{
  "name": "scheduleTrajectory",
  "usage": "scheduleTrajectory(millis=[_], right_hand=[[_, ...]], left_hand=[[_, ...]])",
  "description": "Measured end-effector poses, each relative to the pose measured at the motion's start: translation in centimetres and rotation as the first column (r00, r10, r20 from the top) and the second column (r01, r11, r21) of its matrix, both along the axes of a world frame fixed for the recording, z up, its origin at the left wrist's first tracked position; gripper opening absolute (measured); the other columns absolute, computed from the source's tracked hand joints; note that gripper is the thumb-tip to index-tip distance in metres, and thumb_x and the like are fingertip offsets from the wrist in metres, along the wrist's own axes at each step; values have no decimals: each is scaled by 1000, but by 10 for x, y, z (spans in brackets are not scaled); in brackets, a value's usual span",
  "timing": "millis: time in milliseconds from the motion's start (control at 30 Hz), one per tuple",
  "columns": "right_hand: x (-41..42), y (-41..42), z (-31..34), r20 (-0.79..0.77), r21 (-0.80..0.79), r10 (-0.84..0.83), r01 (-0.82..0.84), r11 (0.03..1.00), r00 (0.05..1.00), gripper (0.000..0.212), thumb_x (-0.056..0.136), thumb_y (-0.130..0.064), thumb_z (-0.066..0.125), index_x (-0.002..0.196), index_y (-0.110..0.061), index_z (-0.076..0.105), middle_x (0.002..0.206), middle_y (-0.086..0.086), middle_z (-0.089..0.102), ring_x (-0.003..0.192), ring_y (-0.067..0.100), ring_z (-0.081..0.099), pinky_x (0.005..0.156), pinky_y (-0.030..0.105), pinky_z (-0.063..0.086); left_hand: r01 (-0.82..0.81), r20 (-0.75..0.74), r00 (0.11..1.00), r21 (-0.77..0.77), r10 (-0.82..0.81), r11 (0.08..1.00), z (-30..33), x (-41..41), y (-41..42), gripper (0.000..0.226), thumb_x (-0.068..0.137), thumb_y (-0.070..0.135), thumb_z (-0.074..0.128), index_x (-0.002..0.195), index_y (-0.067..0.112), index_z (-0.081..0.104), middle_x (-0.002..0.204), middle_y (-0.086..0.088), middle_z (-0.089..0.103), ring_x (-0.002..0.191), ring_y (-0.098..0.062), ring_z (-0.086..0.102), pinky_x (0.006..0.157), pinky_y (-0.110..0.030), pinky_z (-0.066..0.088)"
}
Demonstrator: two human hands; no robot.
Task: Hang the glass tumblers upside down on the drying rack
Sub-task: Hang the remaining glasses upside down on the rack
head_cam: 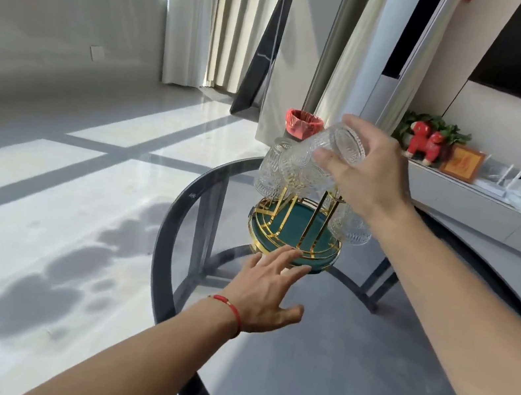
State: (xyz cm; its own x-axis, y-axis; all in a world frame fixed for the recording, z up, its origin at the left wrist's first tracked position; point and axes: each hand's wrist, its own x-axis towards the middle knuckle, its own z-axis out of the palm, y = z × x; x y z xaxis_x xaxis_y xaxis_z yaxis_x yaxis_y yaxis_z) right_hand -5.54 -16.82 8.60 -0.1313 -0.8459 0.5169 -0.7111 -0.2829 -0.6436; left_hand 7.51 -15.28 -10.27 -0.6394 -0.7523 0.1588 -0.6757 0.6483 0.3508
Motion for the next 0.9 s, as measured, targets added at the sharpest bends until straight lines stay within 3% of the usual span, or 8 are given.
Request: scheduleTrajectory(millis=[167,367,467,567,700,800,900], right_hand=[[6,-18,-13,-89,46,-35,39,998,995,60,80,-41,81,135,-26,62,140,2,64,129,21,56,96,24,38],[15,-28,-26,-280,119,-8,43,992,960,56,79,-42,80,130,-28,65,139,4,64,127,27,58,103,36,45],[17,-29,-36,-316,148,-22,72,986,948,47,79,-41,80,124,-30,68,135,8,62,119,29,59,91,31,44],[19,-30,-45,-350,119,-36,82,989,936,36,82,-41,77,114,-25,69,118,4,56,102,23,58,77,29,40],[21,-26,-51,-416,96,-26,72,993,909,36,90,-43,70,120,-23,61,115,0,51,96,23,58,71,30,40],[18,-19,-54,-493,111,5,58,992,870,45,94,-43,65,134,-25,54,131,3,54,111,29,62,89,39,50],[11,-4,-59,-505,112,41,18,994,862,52,97,-39,62,144,-21,48,138,6,55,127,30,54,106,43,40]], left_hand=[[7,-7,1000,-9,-7,1000,-1,-1,-2,75,92,54,54,157,24,31,170,-5,18,158,-26,9,125,-56,18],[16,-28,999,10,-16,1000,2,0,-2,77,91,53,57,156,23,30,169,-6,22,158,-26,11,125,-57,21],[19,-57,998,-1,-19,1000,3,1,-1,79,90,53,58,156,21,29,166,-5,27,156,-24,16,123,-56,25],[25,-57,998,-8,-25,1000,4,1,-1,80,90,53,59,156,20,28,166,-5,28,156,-24,16,122,-55,26],[22,-44,999,-1,-22,1000,7,0,1,81,91,51,59,158,19,26,167,-5,26,156,-23,14,123,-55,25],[8,-45,999,-3,-8,1000,12,-2,4,80,91,49,59,157,19,26,165,-4,29,155,-23,18,120,-52,30],[-20,-103,995,-28,17,999,19,-6,6,72,90,43,59,153,19,34,157,-3,42,147,-22,33,111,-48,43]])
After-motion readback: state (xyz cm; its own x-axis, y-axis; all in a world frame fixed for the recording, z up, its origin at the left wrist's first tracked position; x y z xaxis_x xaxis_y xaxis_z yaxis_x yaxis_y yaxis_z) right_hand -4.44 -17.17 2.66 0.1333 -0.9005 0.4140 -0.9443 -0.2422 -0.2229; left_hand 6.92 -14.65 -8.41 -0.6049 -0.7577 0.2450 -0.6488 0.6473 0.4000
